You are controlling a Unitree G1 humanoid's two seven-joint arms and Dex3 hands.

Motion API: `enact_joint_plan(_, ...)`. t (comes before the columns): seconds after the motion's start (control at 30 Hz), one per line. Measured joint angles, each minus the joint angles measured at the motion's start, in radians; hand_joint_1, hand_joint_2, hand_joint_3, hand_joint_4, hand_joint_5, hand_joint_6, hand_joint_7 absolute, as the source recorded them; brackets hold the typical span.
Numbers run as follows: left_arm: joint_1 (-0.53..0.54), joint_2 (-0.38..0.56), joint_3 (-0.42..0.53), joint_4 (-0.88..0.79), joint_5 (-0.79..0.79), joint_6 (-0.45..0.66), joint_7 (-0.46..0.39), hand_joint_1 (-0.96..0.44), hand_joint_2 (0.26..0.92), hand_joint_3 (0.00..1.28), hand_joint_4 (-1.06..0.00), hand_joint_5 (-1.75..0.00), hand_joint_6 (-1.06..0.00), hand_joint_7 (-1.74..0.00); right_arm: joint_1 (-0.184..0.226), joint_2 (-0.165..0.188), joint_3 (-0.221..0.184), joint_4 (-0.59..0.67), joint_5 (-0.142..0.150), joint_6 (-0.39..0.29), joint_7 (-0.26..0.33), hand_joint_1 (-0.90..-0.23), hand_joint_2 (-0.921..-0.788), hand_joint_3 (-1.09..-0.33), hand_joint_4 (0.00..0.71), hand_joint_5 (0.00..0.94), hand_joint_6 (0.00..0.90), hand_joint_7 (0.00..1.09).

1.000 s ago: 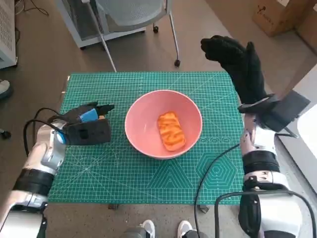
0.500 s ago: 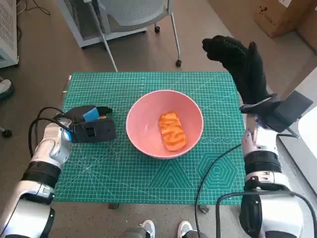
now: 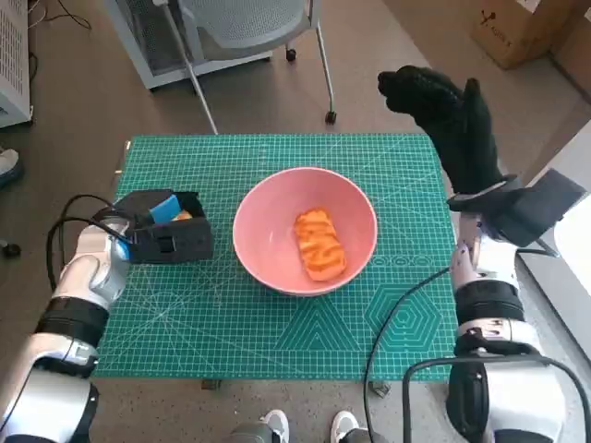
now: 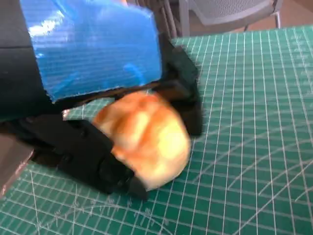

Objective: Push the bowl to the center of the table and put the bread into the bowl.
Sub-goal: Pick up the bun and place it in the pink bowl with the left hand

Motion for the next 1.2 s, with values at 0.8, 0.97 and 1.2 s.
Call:
enact_joint_plan(0.8,0.151,0.095,0.206,-0.573,-0.094,0.099,-0.082,0.00,0.920,0.09,-0.64,-1.24,-0.63,-1.15,-0.001,0.008,0.007,0.006,-0.006,0.002,-0.003,-0.661,-0.921,-0.622,0.183,0.002,0.333,0.00)
enact_joint_plan(0.97,0.159,0.096,0.249,-0.705,-0.117,0.074,-0.081,0.00,0.920,0.06,-0.70,-1.17,-0.64,-1.14,-0.001,0.009,0.007,0.006,-0.006,0.002,-0.004,-0.660,-0.921,-0.622,0.183,0.002,0.334,0.00)
enact_joint_plan(1.2,0.160,0.069,0.266,-0.829,-0.133,0.062,-0.079,0.00,0.920,0.04,-0.72,-1.11,-0.66,-1.15,-0.001,0.008,0.006,0.006,-0.005,0.002,-0.004,-0.658,-0.921,-0.622,0.184,0.002,0.334,0.00)
